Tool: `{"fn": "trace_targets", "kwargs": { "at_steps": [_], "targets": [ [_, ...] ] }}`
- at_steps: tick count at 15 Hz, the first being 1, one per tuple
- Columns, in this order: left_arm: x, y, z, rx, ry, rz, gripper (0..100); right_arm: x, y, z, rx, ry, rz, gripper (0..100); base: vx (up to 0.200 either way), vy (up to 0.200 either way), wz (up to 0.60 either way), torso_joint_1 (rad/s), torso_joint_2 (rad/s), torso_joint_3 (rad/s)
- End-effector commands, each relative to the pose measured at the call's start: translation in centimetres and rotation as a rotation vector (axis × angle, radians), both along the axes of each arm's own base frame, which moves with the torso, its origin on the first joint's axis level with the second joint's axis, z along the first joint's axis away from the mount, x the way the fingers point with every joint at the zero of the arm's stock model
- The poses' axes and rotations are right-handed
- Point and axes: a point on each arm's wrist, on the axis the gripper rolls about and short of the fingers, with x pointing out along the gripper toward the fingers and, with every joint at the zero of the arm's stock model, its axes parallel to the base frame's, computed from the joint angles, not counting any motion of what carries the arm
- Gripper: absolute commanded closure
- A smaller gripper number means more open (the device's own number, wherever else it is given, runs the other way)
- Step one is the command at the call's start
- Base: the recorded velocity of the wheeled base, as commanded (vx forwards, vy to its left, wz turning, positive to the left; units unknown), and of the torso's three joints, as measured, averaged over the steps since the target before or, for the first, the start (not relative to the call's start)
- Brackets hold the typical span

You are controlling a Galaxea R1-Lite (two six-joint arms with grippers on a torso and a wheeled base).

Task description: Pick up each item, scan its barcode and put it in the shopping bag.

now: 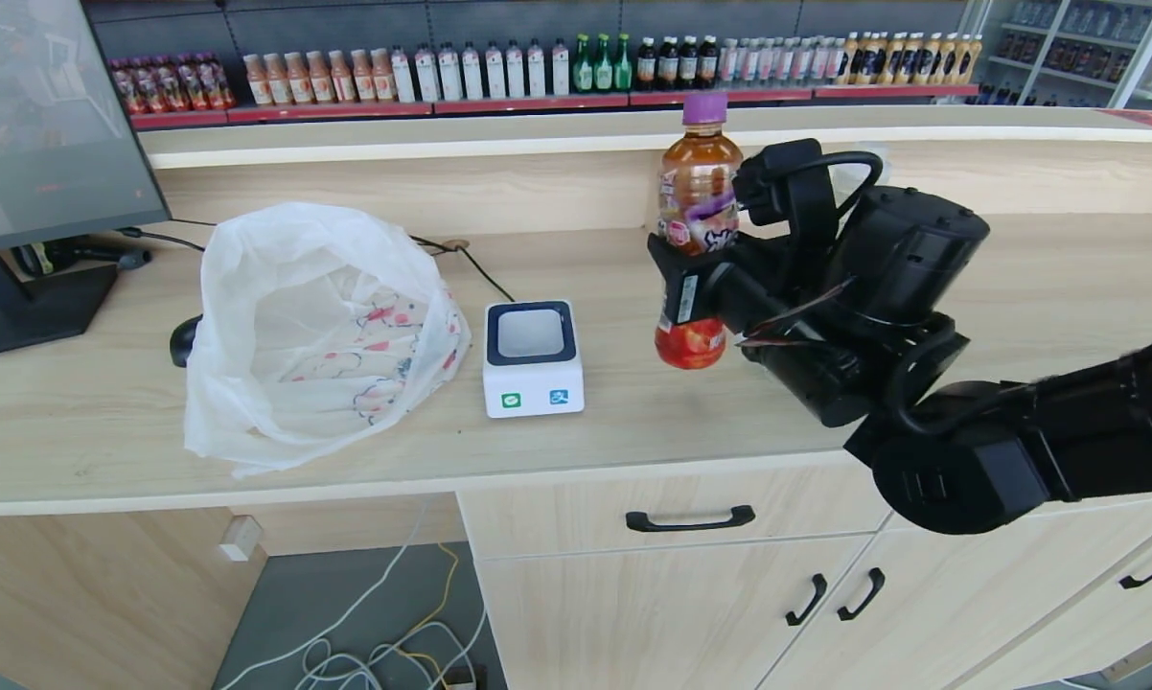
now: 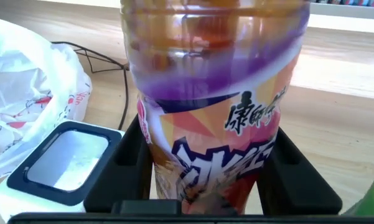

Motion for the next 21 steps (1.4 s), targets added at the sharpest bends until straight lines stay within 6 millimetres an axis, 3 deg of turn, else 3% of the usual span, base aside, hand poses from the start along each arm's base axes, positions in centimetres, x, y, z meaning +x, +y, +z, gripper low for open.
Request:
{"fn": "trace_targets", "kwargs": {
  "at_steps": [1, 4, 10, 21],
  "targets": [
    [0.0, 0.0, 0.0, 0.0, -0.001, 0.001, 0, -3.4, -0.8, 1.8, 0.021, -0.023, 0.009, 100, 0.0, 0.0, 0.0, 0.0, 0.0, 0.0],
    [0.0, 0.0, 0.0, 0.0, -0.001, 0.001, 0, -7.5, -1.2, 0.5, -0.011, 0.001, 0.02, 100, 0.0, 0.0, 0.0, 0.0, 0.0, 0.0],
    [0.0, 0.0, 0.0, 0.0, -0.001, 0.0, 0, -11.3, -2.1, -2.0, 0.046, -0.034, -0.025, 100, 0.0, 0.0, 0.0, 0.0, 0.0, 0.0],
    [0.0, 0.0, 0.0, 0.0, -0.001, 0.0, 0, -17.8, -8.9, -4.9, 0.106, 0.077, 0.051, 100, 0.0, 0.0, 0.0, 0.0, 0.0, 0.0]
  ]
}}
